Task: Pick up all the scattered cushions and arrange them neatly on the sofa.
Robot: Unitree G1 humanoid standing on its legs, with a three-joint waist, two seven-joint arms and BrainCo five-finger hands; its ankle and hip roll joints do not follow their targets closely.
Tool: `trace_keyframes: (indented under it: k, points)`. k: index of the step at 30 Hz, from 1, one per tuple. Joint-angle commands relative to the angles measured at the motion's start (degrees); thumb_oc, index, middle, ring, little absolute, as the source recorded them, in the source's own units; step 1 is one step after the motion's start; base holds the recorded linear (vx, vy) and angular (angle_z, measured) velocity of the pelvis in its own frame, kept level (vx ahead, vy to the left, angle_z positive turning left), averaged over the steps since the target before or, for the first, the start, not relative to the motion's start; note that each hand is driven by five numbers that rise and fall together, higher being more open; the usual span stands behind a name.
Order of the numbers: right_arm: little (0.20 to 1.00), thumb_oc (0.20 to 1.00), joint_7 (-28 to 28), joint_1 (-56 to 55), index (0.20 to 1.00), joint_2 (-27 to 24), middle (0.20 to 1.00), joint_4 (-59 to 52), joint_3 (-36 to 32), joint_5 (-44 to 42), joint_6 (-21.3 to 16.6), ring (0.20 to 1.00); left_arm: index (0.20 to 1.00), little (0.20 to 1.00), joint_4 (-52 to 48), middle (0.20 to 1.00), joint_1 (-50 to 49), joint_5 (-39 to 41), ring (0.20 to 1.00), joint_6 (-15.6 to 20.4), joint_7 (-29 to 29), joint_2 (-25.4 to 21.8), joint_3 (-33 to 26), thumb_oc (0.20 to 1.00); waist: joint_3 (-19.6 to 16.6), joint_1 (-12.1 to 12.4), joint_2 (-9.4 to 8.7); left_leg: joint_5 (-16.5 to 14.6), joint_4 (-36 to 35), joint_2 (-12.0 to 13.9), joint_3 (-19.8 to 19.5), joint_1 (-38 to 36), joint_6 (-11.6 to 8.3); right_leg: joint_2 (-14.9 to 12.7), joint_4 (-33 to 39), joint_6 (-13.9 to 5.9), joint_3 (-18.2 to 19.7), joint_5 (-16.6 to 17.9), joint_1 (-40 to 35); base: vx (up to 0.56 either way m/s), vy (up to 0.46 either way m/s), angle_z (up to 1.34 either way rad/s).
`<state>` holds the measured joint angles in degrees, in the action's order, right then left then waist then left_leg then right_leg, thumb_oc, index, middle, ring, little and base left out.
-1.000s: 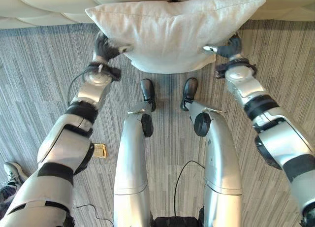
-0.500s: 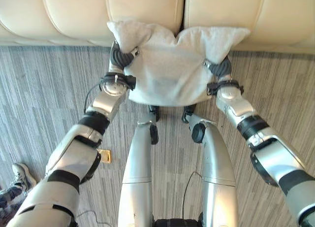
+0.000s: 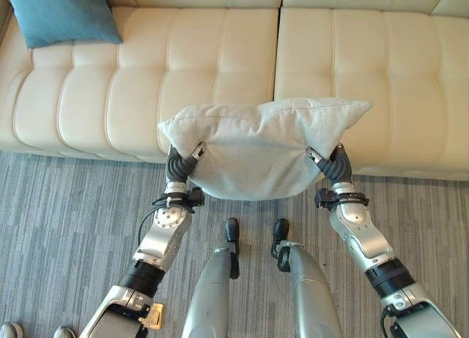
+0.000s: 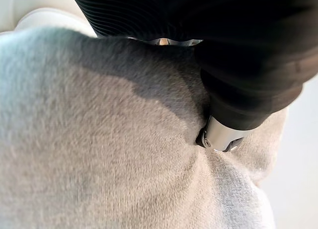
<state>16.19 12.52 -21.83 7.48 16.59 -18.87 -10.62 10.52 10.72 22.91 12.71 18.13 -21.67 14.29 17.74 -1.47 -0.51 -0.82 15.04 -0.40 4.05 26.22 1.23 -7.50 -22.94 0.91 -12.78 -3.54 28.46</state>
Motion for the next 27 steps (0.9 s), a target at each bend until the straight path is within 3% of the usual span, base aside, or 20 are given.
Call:
trace_keyframes:
  k: [1,8,13,19,23,25,27]
  points:
    - [0.200,0.200,-7.7,-2.2,0.200,0.5,0.200,-11.4,0.5,2.5,-3.9,0.200,0.200,0.200,-9.5,0.200,-2.3,-3.9,0.200,3.0,-5.1,-1.6,0.2,0.200,-3.7,-1.3,-1.08,-2.4,-4.9,2.6,0.0,-8.6,-4.12,-2.4,11.3,-6.73,2.8,3.4,-10.2,0.17,0.035,-0.06]
    - [0.200,0.200,-11.3,-9.9,0.200,-2.2,0.200,-17.3,-2.8,2.2,-2.0,0.200,0.200,0.200,-14.5,0.200,-11.7,-5.4,0.200,1.4,-7.1,-4.1,-4.0,0.200,-8.9,-1.4,-2.04,-3.8,-9.1,2.4,1.7,-18.9,-3.53,-1.1,16.6,-7.95,3.8,3.6,-20.6,0.21,0.062,-0.07]
    - [0.200,0.200,-12.7,-9.8,0.200,-2.0,0.200,-18.2,-2.7,0.7,-1.7,0.200,0.200,0.200,-16.1,0.200,-14.3,-5.8,0.200,0.8,-8.1,-5.0,-5.8,0.200,-9.4,-0.4,-2.51,-5.7,-7.6,2.1,2.7,-19.6,-2.67,-1.2,17.6,-8.73,5.4,4.1,-22.5,0.11,0.085,-0.10]
    - [0.200,0.200,-14.1,-8.6,0.200,-0.3,0.200,-19.3,-1.2,-2.5,-2.2,0.200,0.200,0.200,-18.1,0.200,-15.8,-6.1,0.200,0.8,-7.8,-6.1,-7.7,0.200,-8.1,0.6,-2.89,-8.7,-2.9,1.0,3.7,-17.3,0.07,-2.4,13.3,-10.65,7.8,6.6,-20.1,0.03,0.142,-0.20]
    - [0.200,0.200,-15.1,-8.4,0.200,0.6,0.200,-19.8,-0.1,-3.6,-2.1,0.200,0.200,0.200,-18.5,0.200,-15.8,-5.7,0.200,0.5,-8.0,-6.2,-8.1,0.200,-5.8,0.6,-1.72,-10.1,-2.5,0.1,3.6,-18.4,2.73,-2.4,0.2,-10.81,9.7,8.5,-13.5,0.05,0.192,-0.23]
    - [0.200,0.200,-15.7,-8.3,0.200,0.7,0.200,-19.7,0.3,-5.1,-2.0,0.200,0.200,0.200,-18.2,0.200,-15.5,-5.7,0.200,0.5,-8.1,-6.1,-7.9,0.200,-5.5,0.5,-1.59,-10.4,-2.8,-0.1,3.7,-19.2,2.96,-2.1,-1.2,-10.42,9.8,7.9,-12.0,0.09,0.100,-0.14]
    - [0.200,0.200,-16.8,-7.5,0.200,0.6,0.200,-19.6,1.3,-8.1,-1.7,0.200,0.200,0.200,-17.9,0.200,-15.2,-4.6,0.200,0.6,-8.5,-5.6,-7.6,0.200,-5.2,0.2,-1.43,-11.3,-4.6,-0.8,4.0,-21.8,2.89,-1.8,3.6,-9.61,7.5,6.5,-9.2,0.21,0.051,-0.08]
